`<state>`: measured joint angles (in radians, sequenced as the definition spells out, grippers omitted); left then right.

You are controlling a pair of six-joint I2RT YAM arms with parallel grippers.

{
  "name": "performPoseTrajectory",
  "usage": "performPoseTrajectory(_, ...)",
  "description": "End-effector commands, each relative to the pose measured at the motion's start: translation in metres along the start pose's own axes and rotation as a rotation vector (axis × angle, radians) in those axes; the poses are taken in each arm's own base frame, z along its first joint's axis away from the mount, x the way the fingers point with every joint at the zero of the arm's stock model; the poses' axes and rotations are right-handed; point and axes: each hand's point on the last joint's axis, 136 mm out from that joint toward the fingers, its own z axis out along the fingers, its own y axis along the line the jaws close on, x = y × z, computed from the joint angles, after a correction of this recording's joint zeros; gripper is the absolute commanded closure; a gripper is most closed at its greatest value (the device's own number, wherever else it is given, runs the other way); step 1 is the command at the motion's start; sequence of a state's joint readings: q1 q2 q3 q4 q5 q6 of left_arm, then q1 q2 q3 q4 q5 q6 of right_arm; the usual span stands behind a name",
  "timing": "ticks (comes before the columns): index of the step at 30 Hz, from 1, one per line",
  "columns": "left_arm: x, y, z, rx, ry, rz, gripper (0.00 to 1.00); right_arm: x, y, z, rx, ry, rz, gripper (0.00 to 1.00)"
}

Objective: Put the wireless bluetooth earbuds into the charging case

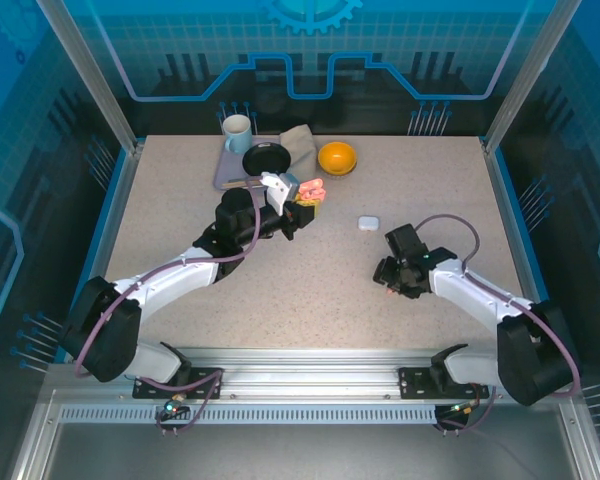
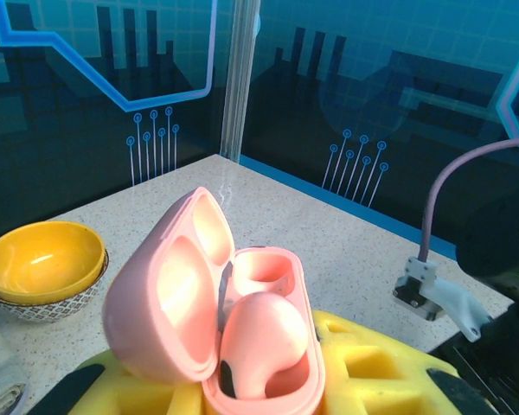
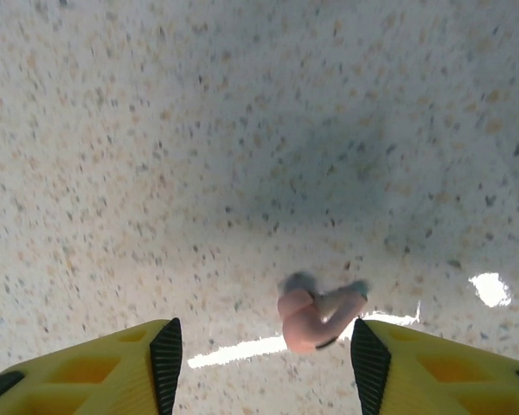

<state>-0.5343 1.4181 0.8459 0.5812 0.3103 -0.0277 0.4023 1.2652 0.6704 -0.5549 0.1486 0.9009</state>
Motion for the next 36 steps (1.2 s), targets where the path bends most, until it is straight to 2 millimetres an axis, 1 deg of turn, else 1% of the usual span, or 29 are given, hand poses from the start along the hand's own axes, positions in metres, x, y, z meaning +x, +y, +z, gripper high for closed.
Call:
performPoseTrajectory(1,-0.012,-0.002,-0.005,0.006,-0.036,0.003,1.00,0.021,-0.016,0.000,0.061,0.051,-0.017,0.45)
performPoseTrajectory(3,-0.012,-0.002,-0.005,0.008,-0.035,0.004,1.00,0.027,-0.020,0.002,0.059,0.069,-0.015,0.47)
performPoseTrajectory(7,-0.011,-0.001,-0.005,0.004,-0.033,0.003,1.00,0.036,-0.016,0.010,0.013,0.089,0.004,0.48)
performPoseTrajectory(10,-0.011,-0.001,-0.005,0.006,-0.033,-0.001,1.00,0.034,-0.010,0.018,0.005,0.091,0.010,0.50)
performPoseTrajectory(12,-0.011,-0.001,-0.005,0.005,-0.032,-0.002,1.00,0.030,-0.005,0.023,0.003,0.083,0.011,0.51)
performPoseTrajectory(16,-0.010,-0.001,-0.005,0.005,-0.028,-0.002,1.00,0.010,0.012,0.027,-0.015,0.041,0.002,0.52)
performPoseTrajectory(19,-0.009,-0.001,-0.006,0.001,-0.026,-0.002,1.00,-0.016,0.025,0.020,-0.007,-0.028,-0.032,0.53)
performPoseTrajectory(20,-0.009,-0.001,-0.006,0.002,-0.025,-0.001,1.00,-0.027,0.033,0.016,-0.025,-0.062,-0.047,0.53)
performPoseTrajectory(22,-0.008,0.000,-0.006,0.000,-0.023,-0.002,1.00,-0.044,0.047,0.005,-0.073,-0.121,-0.069,0.53)
performPoseTrajectory(23,-0.008,0.000,-0.006,-0.002,-0.023,-0.002,1.00,-0.050,0.051,-0.001,-0.085,-0.137,-0.071,0.53)
performPoseTrajectory(25,-0.007,0.000,-0.006,-0.003,-0.022,-0.002,1.00,-0.057,0.056,-0.011,-0.102,-0.133,-0.088,0.53)
performPoseTrajectory(28,-0.007,0.000,-0.007,-0.005,-0.024,-0.001,1.00,-0.058,0.054,-0.019,-0.109,-0.127,-0.103,0.53)
performPoseTrajectory(30,-0.006,0.000,-0.006,-0.005,-0.024,-0.003,1.00,-0.056,0.044,-0.019,-0.079,-0.117,-0.092,0.54)
performPoseTrajectory(33,-0.004,0.000,-0.006,-0.004,-0.023,-0.005,1.00,-0.050,0.025,-0.009,-0.009,-0.085,-0.065,0.54)
performPoseTrajectory(36,-0.003,0.001,-0.007,-0.005,-0.020,-0.005,1.00,-0.038,0.019,0.003,0.004,-0.040,-0.039,0.54)
